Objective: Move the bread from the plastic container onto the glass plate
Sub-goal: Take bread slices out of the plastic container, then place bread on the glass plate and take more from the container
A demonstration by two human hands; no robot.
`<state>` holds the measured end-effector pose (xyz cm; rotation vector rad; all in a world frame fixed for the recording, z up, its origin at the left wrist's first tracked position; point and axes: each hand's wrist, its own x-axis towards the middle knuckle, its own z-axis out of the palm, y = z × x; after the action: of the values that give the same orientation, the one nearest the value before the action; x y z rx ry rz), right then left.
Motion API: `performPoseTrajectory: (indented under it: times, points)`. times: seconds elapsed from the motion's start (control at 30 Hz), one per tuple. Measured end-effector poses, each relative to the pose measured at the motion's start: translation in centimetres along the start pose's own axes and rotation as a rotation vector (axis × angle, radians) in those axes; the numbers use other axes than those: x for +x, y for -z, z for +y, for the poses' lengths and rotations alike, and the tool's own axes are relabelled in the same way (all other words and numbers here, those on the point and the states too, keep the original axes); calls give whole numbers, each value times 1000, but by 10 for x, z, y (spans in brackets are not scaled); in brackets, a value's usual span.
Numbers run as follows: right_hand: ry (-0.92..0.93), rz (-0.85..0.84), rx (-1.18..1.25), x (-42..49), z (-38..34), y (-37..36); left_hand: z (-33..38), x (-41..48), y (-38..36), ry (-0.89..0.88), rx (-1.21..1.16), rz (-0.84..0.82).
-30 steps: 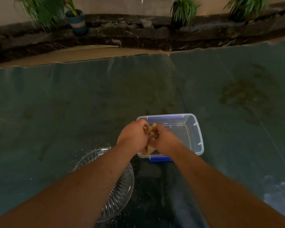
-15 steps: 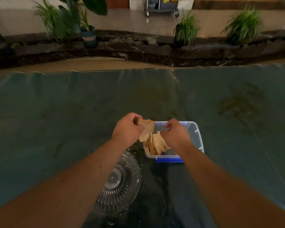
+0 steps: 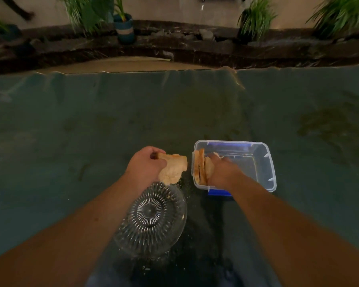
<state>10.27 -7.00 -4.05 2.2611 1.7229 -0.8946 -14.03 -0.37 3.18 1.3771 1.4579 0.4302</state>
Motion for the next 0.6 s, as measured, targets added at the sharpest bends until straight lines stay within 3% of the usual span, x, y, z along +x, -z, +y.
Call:
performPoseTrajectory:
  times: [0.2, 0.27, 0.37, 0.5, 0.6]
  points:
    - [112, -16, -296, 15, 3, 1, -65, -8, 30, 217, 115, -44]
    - [108, -28, -289, 15, 3, -1, -86, -8, 35, 250, 190, -34]
    - [-41, -6, -81, 13, 6, -3, -106, -7, 37, 261, 268, -27]
    - [-210, 59, 96, 10, 11, -3, -119, -9, 39, 178, 598, -17]
    - [-319, 173, 228, 1, 18, 6, -122, -15, 39, -116, 963, 39]
